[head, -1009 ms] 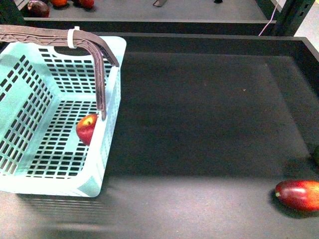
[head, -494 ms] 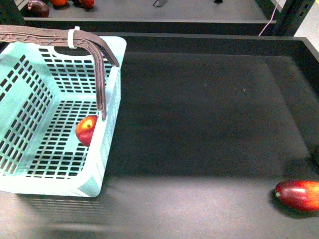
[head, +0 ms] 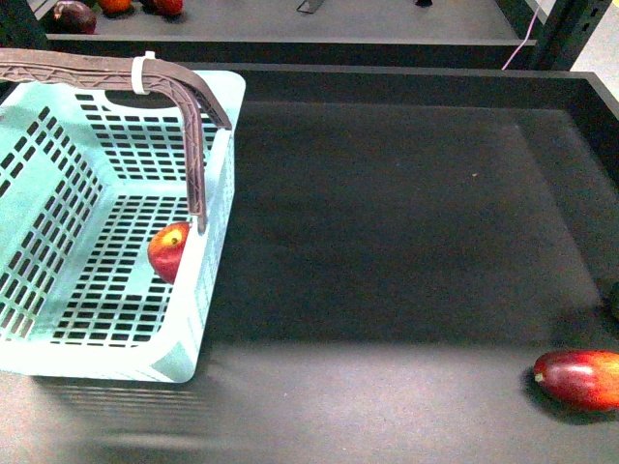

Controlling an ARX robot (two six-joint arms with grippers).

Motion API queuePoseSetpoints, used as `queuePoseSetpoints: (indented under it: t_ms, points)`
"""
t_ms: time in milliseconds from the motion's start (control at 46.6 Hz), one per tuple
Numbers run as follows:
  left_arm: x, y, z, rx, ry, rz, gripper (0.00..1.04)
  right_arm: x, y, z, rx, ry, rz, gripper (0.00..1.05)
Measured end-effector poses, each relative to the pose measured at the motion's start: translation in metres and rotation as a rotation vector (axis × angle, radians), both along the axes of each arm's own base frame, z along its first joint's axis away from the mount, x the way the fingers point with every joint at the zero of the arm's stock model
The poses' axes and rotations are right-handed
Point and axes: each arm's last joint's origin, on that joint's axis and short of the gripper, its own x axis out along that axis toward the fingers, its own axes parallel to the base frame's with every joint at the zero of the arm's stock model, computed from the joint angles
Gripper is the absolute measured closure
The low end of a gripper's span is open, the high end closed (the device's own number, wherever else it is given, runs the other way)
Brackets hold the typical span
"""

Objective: Pick apple with right arm and hold basket with left

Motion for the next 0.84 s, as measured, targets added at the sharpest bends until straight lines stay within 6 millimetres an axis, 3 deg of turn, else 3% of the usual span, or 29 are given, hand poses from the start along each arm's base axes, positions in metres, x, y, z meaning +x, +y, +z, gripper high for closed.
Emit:
queuePoseSetpoints:
  t_ms: [301,708,837]
  points:
    - [0.0000,0.0000,0.0000,0.000,0.000,0.000,1.00,0.0000,0.0000,0.0000,0.000,0.000,0.000,0.09]
    - [0.0000,0.0000,0.0000,0.000,0.000,0.000,0.08,0.0000,0.0000,0.0000,0.000,0.000,0.000,0.09]
    - [0.0000,0.0000,0.0000,0.002,0.000,0.000,0.07,0.0000,0.0000,0.0000,0.000,0.000,0.000,0.09]
